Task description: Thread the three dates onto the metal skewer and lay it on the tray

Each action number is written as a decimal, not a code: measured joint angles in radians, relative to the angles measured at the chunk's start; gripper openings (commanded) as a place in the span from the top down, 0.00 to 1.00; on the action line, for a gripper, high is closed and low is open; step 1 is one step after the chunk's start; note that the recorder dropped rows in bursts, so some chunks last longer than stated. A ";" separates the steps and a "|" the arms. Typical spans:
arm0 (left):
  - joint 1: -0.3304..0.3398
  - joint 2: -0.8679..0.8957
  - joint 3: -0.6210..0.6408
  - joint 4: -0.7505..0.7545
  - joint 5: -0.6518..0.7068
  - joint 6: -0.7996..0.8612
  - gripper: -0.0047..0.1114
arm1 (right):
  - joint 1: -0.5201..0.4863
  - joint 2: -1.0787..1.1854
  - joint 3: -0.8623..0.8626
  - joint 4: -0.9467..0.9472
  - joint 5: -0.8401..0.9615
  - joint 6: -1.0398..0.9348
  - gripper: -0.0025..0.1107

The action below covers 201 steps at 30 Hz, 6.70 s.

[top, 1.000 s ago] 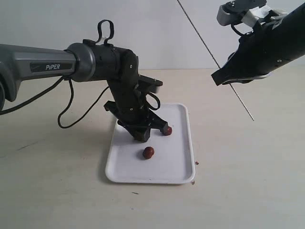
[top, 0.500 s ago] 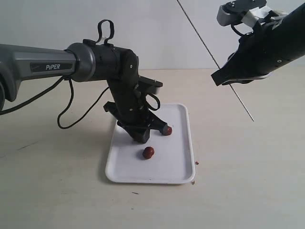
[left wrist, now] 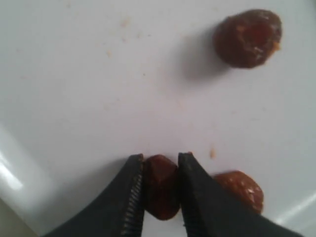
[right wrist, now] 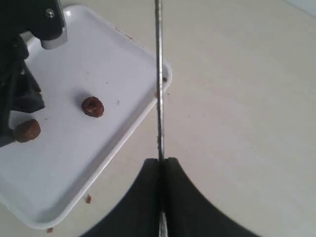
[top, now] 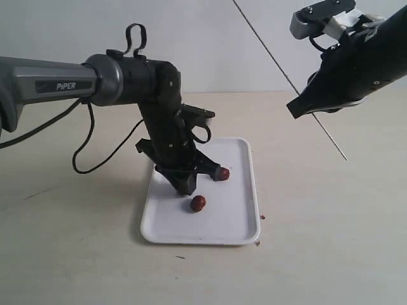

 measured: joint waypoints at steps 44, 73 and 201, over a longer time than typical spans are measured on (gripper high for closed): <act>0.400 -0.130 -0.030 -0.872 0.197 0.381 0.74 | 0.000 0.280 0.000 0.224 -0.007 -0.693 0.98; 0.405 -0.096 -0.030 -0.912 0.199 0.397 0.74 | 0.000 0.280 0.000 0.237 -0.010 -0.698 0.98; 0.328 -0.059 -0.030 -1.160 0.189 0.571 0.44 | 0.002 0.280 0.000 0.902 -0.145 -0.831 0.98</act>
